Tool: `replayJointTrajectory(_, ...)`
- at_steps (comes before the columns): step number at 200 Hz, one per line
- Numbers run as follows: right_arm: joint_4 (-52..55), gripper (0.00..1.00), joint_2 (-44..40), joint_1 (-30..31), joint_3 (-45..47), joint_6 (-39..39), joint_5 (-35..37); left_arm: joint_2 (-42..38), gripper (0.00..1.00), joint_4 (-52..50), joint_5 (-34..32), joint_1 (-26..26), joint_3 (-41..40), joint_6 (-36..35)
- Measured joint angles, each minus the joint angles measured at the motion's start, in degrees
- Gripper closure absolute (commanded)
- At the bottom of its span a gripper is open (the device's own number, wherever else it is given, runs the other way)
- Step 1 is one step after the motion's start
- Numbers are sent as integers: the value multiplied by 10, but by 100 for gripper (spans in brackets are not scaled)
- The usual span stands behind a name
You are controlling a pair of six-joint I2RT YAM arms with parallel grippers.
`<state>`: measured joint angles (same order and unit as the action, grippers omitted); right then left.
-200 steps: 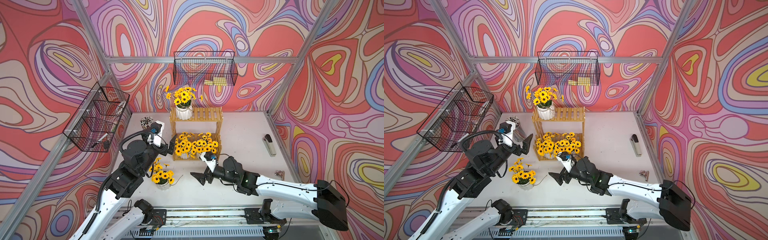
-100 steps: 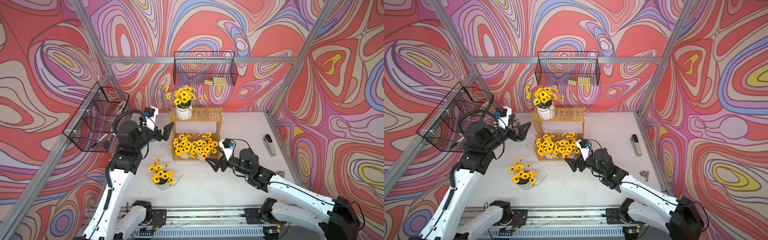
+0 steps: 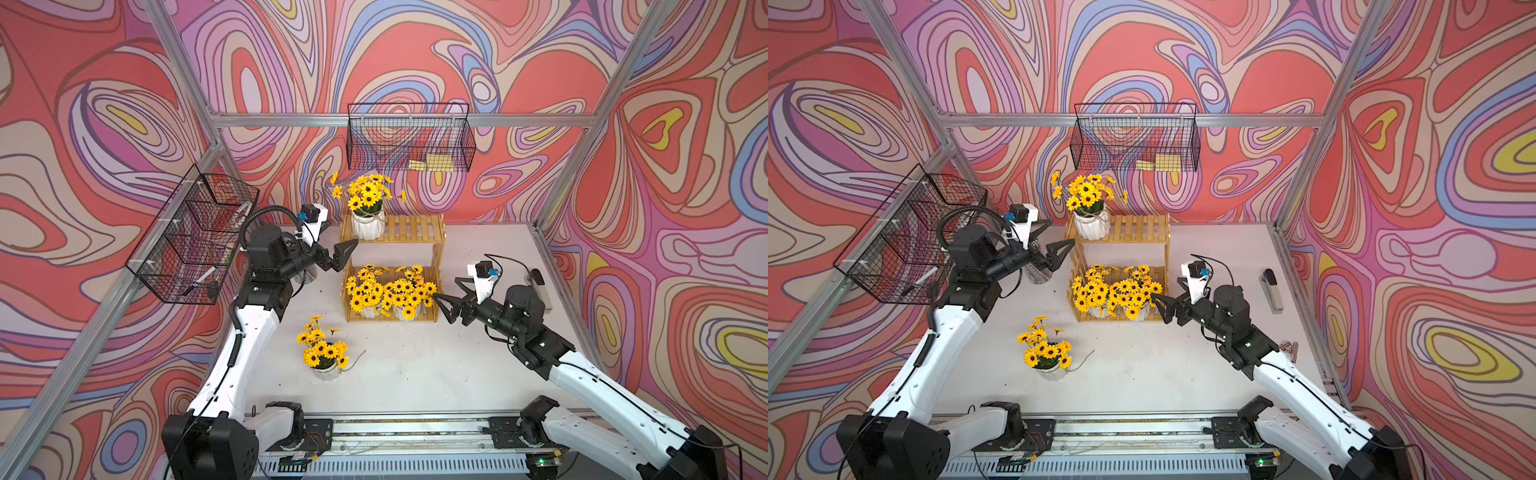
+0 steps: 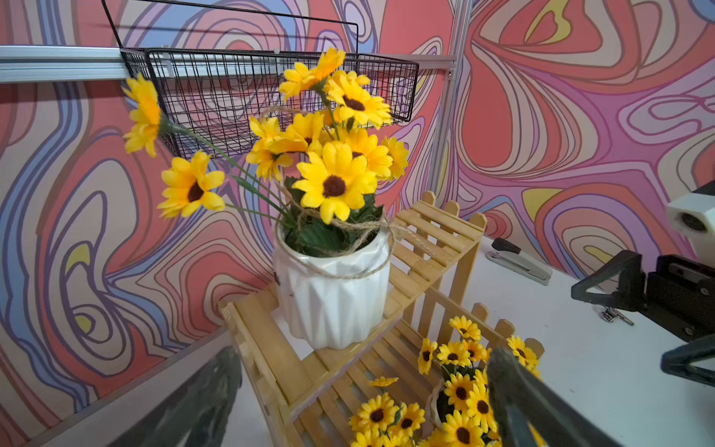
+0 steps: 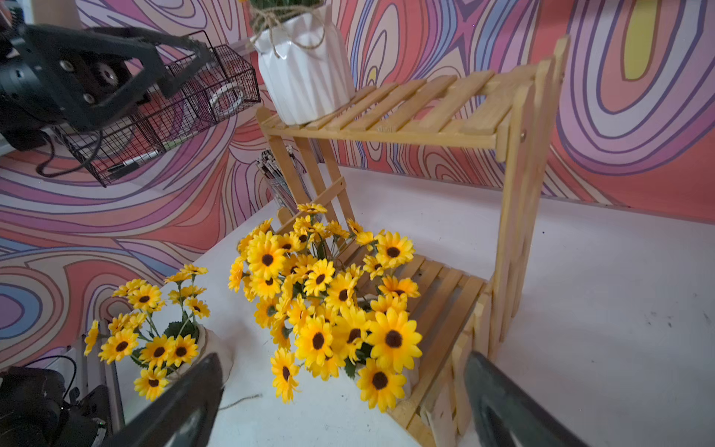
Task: Take the sunflower pots off the shelves
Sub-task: Pick up the sunflower pot from the shelf.
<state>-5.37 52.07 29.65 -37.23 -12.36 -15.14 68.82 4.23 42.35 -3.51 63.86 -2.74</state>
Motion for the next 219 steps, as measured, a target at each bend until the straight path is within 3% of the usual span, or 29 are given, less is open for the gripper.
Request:
replayJointTrajectory(79, 16, 2, 9, -5, -89, -2, -8, 50, 0, 54, 31, 5, 12, 0)
replayJointTrajectory(219, 26, 2, 45, -9, -134, -2, -12, 176, 1, 78, 88, 16, 98, 9)
